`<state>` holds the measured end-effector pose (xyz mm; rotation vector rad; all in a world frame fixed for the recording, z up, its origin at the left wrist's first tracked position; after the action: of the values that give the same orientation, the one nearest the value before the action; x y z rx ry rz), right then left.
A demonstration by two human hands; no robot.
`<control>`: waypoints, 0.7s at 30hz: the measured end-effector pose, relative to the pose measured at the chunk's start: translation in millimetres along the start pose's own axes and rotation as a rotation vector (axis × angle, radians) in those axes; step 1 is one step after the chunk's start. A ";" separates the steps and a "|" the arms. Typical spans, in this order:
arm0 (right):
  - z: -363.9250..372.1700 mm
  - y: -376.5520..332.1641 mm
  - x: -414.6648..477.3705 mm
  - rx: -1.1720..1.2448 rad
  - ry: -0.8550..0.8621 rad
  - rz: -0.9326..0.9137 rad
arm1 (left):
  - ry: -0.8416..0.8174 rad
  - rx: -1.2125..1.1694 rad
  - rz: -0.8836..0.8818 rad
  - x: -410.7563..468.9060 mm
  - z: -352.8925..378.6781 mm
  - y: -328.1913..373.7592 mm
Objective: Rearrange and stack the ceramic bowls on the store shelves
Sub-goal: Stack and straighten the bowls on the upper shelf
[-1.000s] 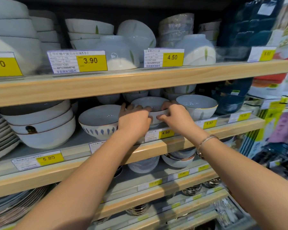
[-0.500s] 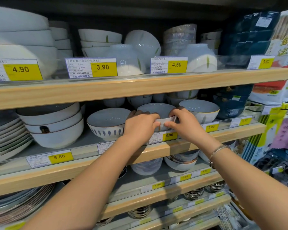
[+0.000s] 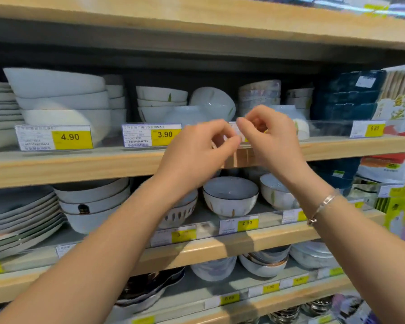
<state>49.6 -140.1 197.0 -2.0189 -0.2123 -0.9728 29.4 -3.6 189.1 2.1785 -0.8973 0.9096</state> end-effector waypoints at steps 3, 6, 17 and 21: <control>18.0 -24.6 28.8 -0.072 -0.084 -0.052 | 0.087 0.066 0.017 25.4 -27.4 -10.8; 43.1 -31.2 57.7 -0.163 -0.198 -0.010 | 0.028 0.167 -0.079 49.5 -42.9 -41.3; 113.7 -12.6 88.6 -0.336 -0.648 0.422 | -0.407 0.400 -0.558 62.7 -42.9 -113.9; 118.2 -9.5 85.4 -0.300 -0.765 0.496 | -0.436 0.334 -0.595 65.3 -36.1 -121.6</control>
<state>169.2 -61.0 224.8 -2.4727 0.0405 0.1109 144.4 71.3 227.9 2.7681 -0.2318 0.3074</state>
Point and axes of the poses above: each hand's wrist, its own x-axis towards the middle knuckle, its own z-axis out of the palm, y = z × x, the point moved 7 cm from there along x, towards the middle knuckle, and after that the axes turned 11 degrees about z, right-handed, at the moved point
